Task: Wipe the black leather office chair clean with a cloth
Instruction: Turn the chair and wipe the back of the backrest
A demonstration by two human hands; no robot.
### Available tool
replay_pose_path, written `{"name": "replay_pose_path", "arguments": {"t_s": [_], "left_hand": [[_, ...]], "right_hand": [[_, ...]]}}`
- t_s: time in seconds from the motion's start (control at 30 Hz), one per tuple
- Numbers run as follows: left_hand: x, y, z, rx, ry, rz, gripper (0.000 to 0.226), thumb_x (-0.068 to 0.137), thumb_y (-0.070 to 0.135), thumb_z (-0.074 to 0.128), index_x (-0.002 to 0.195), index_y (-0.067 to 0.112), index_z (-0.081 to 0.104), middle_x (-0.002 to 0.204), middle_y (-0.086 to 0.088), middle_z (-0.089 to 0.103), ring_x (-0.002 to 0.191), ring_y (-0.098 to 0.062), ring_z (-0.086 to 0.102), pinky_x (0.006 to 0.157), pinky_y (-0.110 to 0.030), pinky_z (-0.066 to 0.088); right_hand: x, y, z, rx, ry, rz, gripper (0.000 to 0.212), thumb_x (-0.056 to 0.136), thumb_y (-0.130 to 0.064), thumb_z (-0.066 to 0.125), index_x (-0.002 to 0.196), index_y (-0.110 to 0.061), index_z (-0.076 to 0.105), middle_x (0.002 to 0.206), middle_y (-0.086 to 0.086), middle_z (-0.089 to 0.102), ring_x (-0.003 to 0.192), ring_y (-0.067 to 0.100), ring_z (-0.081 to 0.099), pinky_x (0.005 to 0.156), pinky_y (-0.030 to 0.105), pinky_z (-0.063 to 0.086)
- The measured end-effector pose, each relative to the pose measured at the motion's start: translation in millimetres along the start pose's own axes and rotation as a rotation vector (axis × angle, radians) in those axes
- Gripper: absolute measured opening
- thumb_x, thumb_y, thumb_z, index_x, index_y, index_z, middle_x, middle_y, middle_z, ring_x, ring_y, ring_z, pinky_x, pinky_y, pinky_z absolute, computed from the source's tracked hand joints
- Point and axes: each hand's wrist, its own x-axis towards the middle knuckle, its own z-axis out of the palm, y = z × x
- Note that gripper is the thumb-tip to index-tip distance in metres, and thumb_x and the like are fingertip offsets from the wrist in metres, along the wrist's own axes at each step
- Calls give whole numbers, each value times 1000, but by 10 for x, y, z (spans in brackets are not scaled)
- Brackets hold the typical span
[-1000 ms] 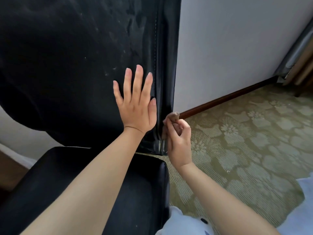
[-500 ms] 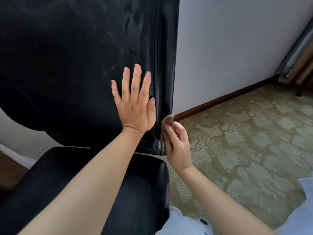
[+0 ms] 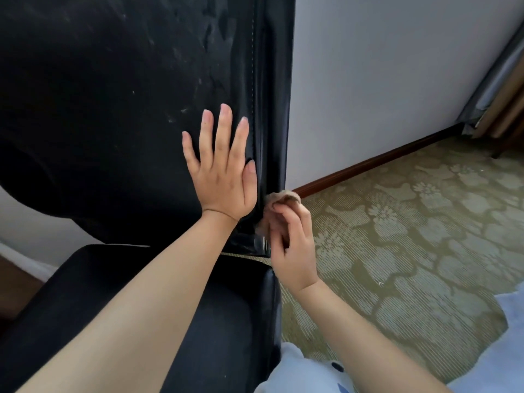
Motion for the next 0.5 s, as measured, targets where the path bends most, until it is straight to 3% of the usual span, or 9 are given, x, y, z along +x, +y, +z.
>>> {"name": "replay_pose_path", "arguments": {"t_s": [0.1, 0.27, 0.37, 0.5], "left_hand": [[0, -10, -2, 6, 1, 3, 53, 99, 35, 12, 144, 10, 27, 148, -16, 29, 139, -37, 24, 113, -58, 13], [7, -1, 19, 17, 6, 2, 53, 99, 36, 10, 143, 11, 26, 148, -13, 27, 138, -36, 25, 113, -58, 14], [-6, -8, 24, 24, 8, 0, 53, 99, 36, 11, 143, 11, 27, 148, -13, 28, 138, -36, 25, 113, -57, 14], [-5, -12, 11, 23, 7, 2, 53, 99, 36, 10, 143, 12, 26, 148, -14, 28, 139, -36, 24, 113, -57, 14]], "right_hand": [[36, -69, 90, 19, -1, -11, 32, 86, 2, 46, 117, -7, 49, 123, 6, 42, 122, 2, 40, 103, 20, 35], [-379, 342, 82, -90, -240, -32, 26, 100, -19, 34, 119, -9, 48, 120, 8, 46, 105, 23, 51, 92, 34, 46], [-419, 282, 123, -62, -333, -78, 22, 97, -11, 42, 113, -6, 56, 116, 9, 52, 105, 23, 53, 94, 29, 46], [-413, 142, 168, -51, -285, -92, 21, 90, -3, 49, 109, -4, 58, 116, 11, 53, 107, 24, 54, 96, 29, 45]]}}
